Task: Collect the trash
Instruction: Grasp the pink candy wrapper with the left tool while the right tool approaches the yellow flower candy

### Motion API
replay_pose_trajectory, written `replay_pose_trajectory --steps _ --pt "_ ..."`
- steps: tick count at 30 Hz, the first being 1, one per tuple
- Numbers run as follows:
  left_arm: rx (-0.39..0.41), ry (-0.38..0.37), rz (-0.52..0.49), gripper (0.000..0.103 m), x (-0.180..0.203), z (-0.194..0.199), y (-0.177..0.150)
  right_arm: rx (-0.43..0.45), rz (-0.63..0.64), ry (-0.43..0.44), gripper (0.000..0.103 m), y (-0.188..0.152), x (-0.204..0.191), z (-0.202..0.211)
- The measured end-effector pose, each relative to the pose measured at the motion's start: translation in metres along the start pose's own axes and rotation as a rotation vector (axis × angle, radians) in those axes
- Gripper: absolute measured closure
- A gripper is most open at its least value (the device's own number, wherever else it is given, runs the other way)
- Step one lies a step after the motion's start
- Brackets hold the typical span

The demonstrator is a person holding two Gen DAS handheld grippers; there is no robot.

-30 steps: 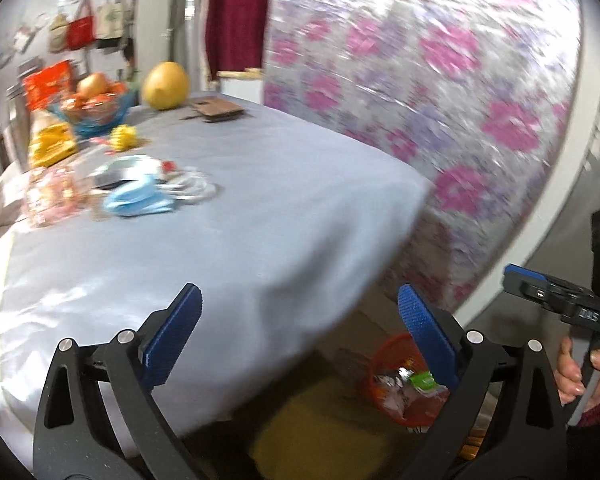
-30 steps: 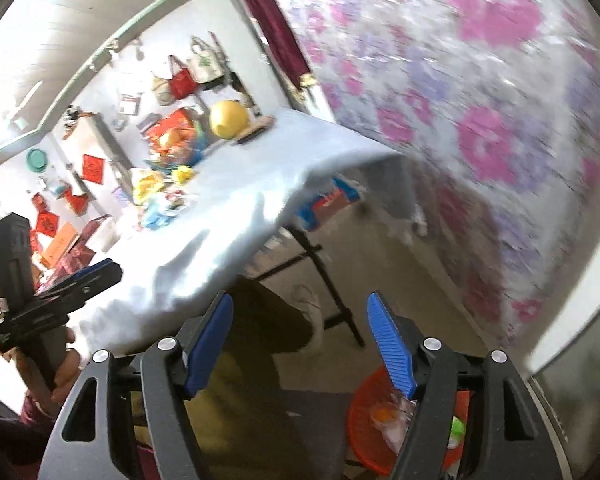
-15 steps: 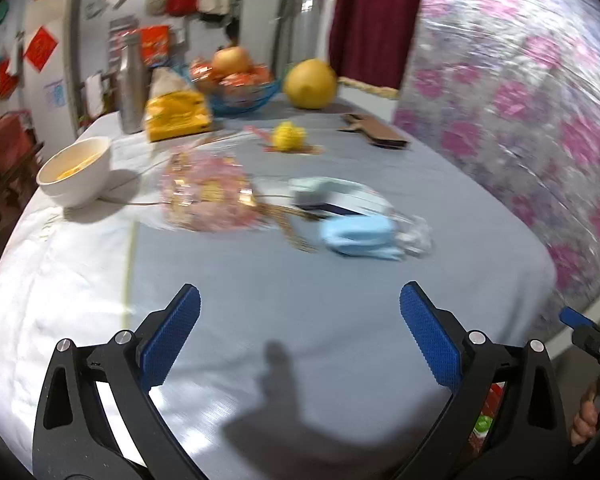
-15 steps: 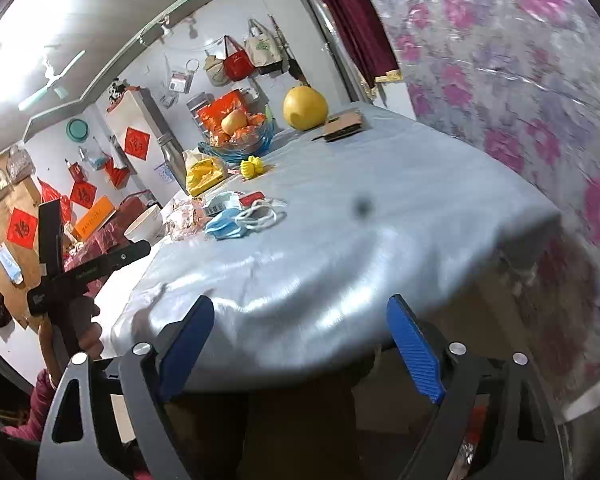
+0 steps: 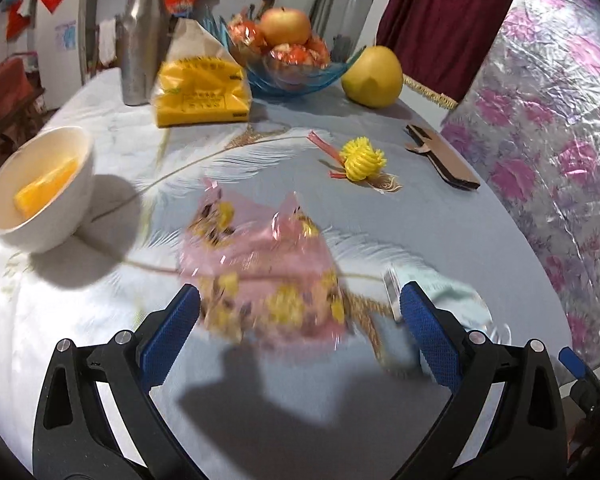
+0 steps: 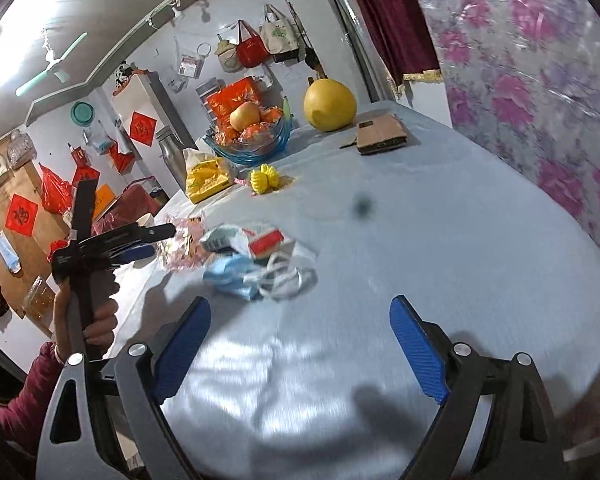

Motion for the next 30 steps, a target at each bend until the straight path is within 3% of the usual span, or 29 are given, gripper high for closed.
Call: replay_pose_trajectory --steps 10,18,23,30 --pt "-0.082 0.105 -0.066 0.007 -0.019 -0.043 0.005 -0.002 0.105 -0.009 0.009 0.072 -0.032 -0.063" --pt "-0.09 0.151 -0.108 0.007 -0.018 -0.047 0.005 -0.107 0.125 0.042 0.009 0.122 -0.061 -0.159" --pt "-0.115 0.194 -0.144 0.007 -0.016 -0.054 0.004 -0.148 0.119 0.08 0.017 0.141 -0.079 -0.212" --pt "-0.116 0.196 -0.145 0.007 -0.017 -0.054 0.004 -0.219 0.138 0.107 0.018 0.143 -0.1 -0.263"
Point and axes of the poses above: each gripper's, at about its wrist camera, not at the fingertips, and z roughly against the way its jaws point, x to its right, y to its top, the point moved 6 cm from there along -z, roughly the way its jaws point, and after that the axes turned 7 degrees about -y, right-handed, at the moved point
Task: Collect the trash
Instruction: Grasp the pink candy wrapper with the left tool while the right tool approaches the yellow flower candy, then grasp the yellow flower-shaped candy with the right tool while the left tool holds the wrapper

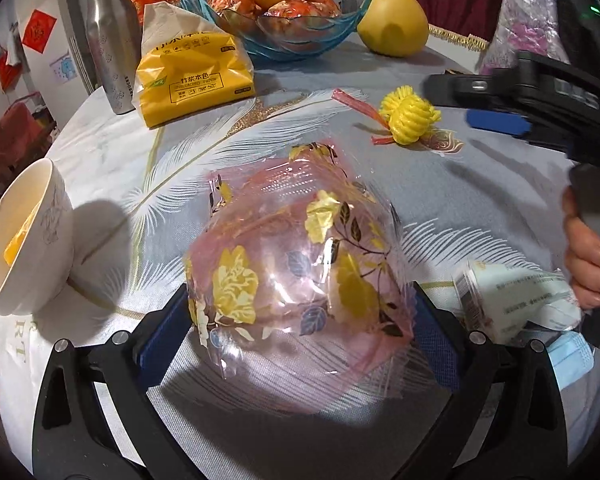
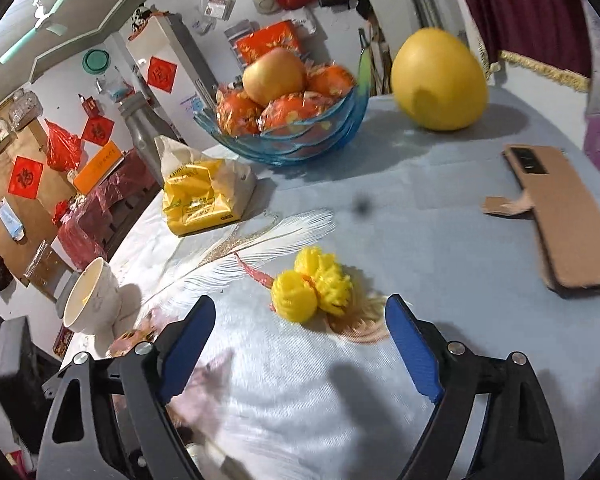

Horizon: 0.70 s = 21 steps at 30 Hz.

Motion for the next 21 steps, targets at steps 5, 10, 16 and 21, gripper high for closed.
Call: replay_pose_trajectory --steps 5,10,16,21 --pt "0.0 0.001 0.003 0.007 -0.001 0.0 0.0 -0.013 0.004 0.005 0.019 0.005 -0.002 -0.011" --pt "0.001 -0.001 0.007 0.007 -0.002 0.0 0.001 -0.04 -0.008 0.032 0.03 0.008 0.001 -0.023" --pt "-0.003 -0.004 -0.001 0.007 -0.002 0.001 -0.001 -0.066 -0.015 0.066 0.068 0.001 0.004 -0.029" --pt "-0.006 -0.041 -0.013 0.007 0.001 0.008 -0.004 -0.036 0.014 0.025 0.069 -0.004 0.004 -0.02"
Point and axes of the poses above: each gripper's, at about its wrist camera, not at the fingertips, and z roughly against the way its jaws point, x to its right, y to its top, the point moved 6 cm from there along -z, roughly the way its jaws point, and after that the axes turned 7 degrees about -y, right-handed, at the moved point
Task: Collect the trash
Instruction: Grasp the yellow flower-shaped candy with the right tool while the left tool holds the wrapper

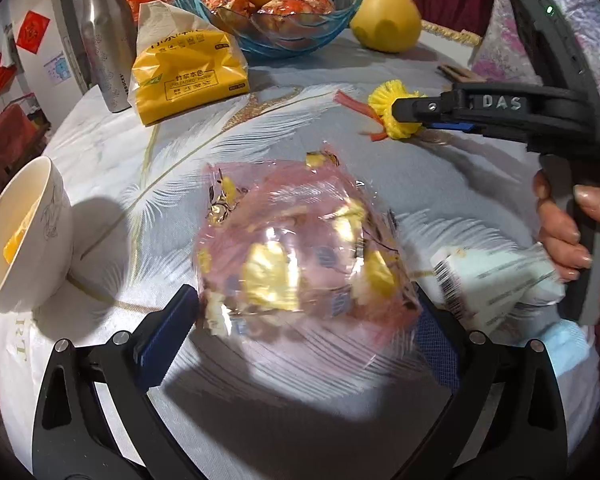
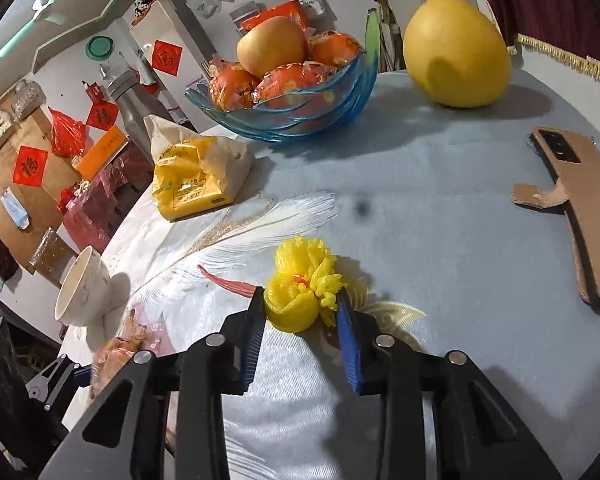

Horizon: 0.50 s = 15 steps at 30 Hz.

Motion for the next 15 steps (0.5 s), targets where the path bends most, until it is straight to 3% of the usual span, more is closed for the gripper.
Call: replay_pose_trajectory --steps 5,8,10,15 --pt "0.183 0.004 -0.06 0.007 0.009 0.037 0.011 -0.008 -0.029 0.008 0.069 0.0 0.009 0.0" --pt "0.244 -0.013 -0.041 0.007 0.005 0.048 0.016 -0.018 -0.047 0.022 0.067 -0.002 0.013 -0.001" --pt "0.24 -0.021 -0.013 0.007 -0.001 0.044 0.018 -0.021 -0.048 0.025 0.066 -0.003 0.012 -0.003" --pt "0.125 -0.089 0.044 0.007 -0.004 0.014 0.016 -0.01 -0.003 -0.015 0.065 -0.003 0.007 -0.003"
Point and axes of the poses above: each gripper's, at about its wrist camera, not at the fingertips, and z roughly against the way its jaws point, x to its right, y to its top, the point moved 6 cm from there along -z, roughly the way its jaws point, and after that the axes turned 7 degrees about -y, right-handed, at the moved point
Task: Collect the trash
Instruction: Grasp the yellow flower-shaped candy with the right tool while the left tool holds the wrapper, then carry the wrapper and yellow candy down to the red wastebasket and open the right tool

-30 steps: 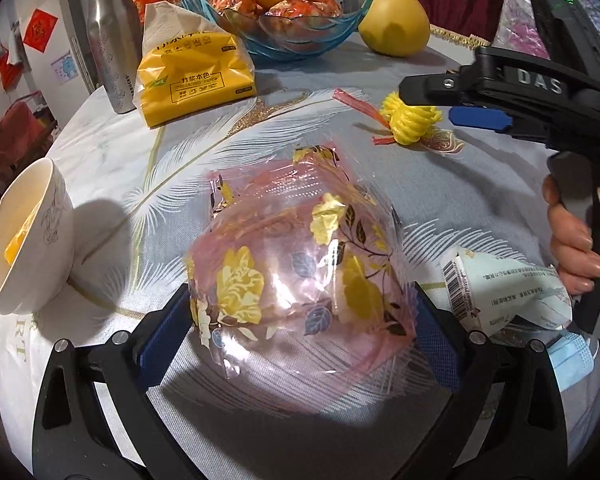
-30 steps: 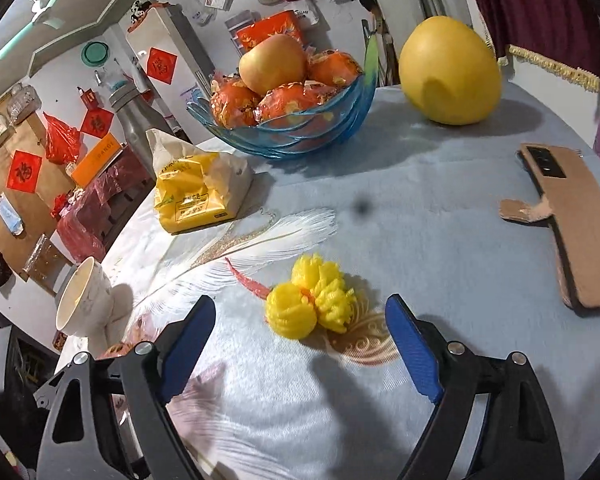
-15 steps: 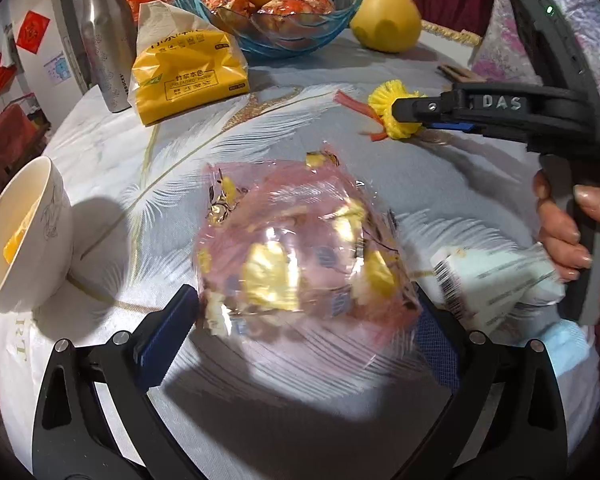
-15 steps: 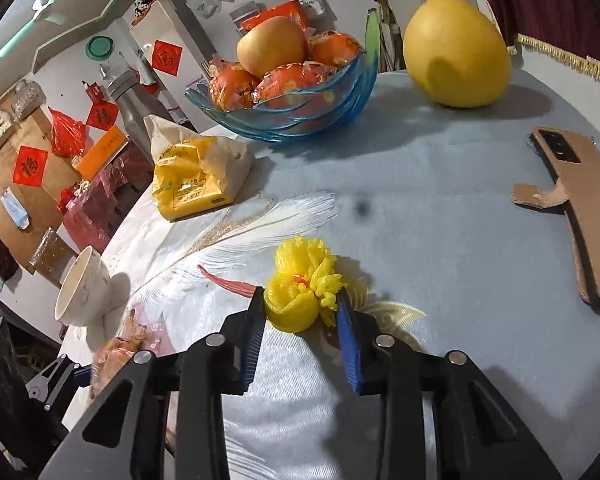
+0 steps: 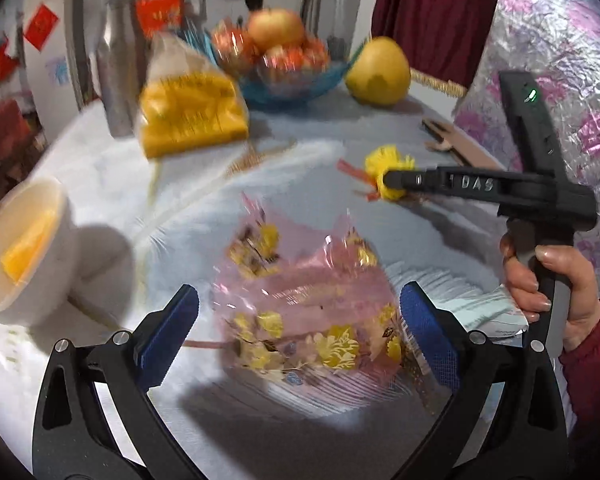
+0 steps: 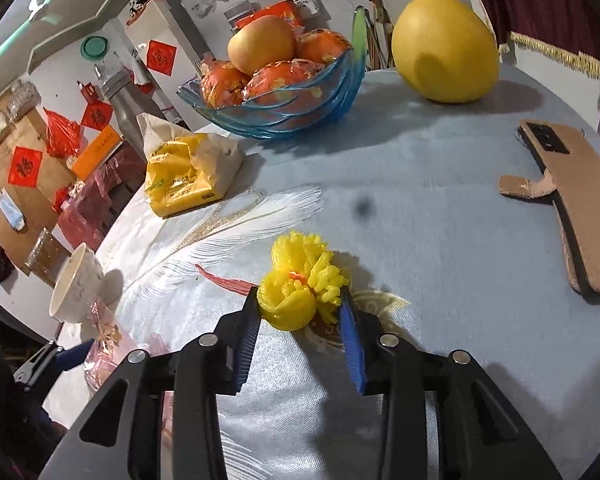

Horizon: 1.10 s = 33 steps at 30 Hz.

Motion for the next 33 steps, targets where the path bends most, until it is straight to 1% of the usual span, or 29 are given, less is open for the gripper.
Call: replay_pose_trajectory --steps 2,4,6,9,16,18,21,23,25,27,33 --pt "-0.06 0.017 -0.015 0.007 0.0 -0.013 -0.001 -0.001 -0.005 0.005 0.065 0.0 0.0 0.0" --pt "-0.084 0.017 0.004 0.007 -0.004 -0.018 -0.004 -0.001 -0.01 0.01 0.065 0.0 -0.001 0.0" --pt "-0.091 0.02 0.007 0.007 -0.006 -0.02 -0.004 -0.001 -0.011 0.011 0.065 0.0 0.0 0.0" --pt "-0.095 0.05 -0.021 0.007 -0.003 -0.022 -0.006 -0.001 -0.007 0.008 0.065 0.0 0.0 0.0" --pt "-0.096 0.052 -0.024 0.007 -0.004 -0.025 -0.006 -0.001 -0.021 0.025 0.066 0.0 0.003 0.0" --pt "-0.094 0.045 -0.02 0.007 -0.004 -0.025 -0.005 0.003 -0.022 0.03 0.069 0.0 0.003 0.001" --pt "-0.088 0.032 -0.006 0.007 -0.006 -0.024 -0.004 0.023 -0.016 0.012 0.071 0.002 0.004 0.005" --pt "-0.084 0.04 0.007 0.007 -0.008 -0.021 -0.004 0.039 -0.015 0.001 0.071 0.003 0.005 0.009" --pt "-0.054 0.045 0.028 0.007 -0.012 -0.015 -0.002 0.052 -0.021 -0.002 0.071 0.004 0.006 0.012" --pt "-0.023 0.025 0.033 0.014 -0.01 -0.01 0.0 0.06 -0.025 -0.009 0.071 0.005 0.008 0.015" --pt "0.011 0.026 0.018 0.015 -0.008 -0.005 0.003 0.062 -0.045 -0.013 0.07 0.001 0.013 0.018"
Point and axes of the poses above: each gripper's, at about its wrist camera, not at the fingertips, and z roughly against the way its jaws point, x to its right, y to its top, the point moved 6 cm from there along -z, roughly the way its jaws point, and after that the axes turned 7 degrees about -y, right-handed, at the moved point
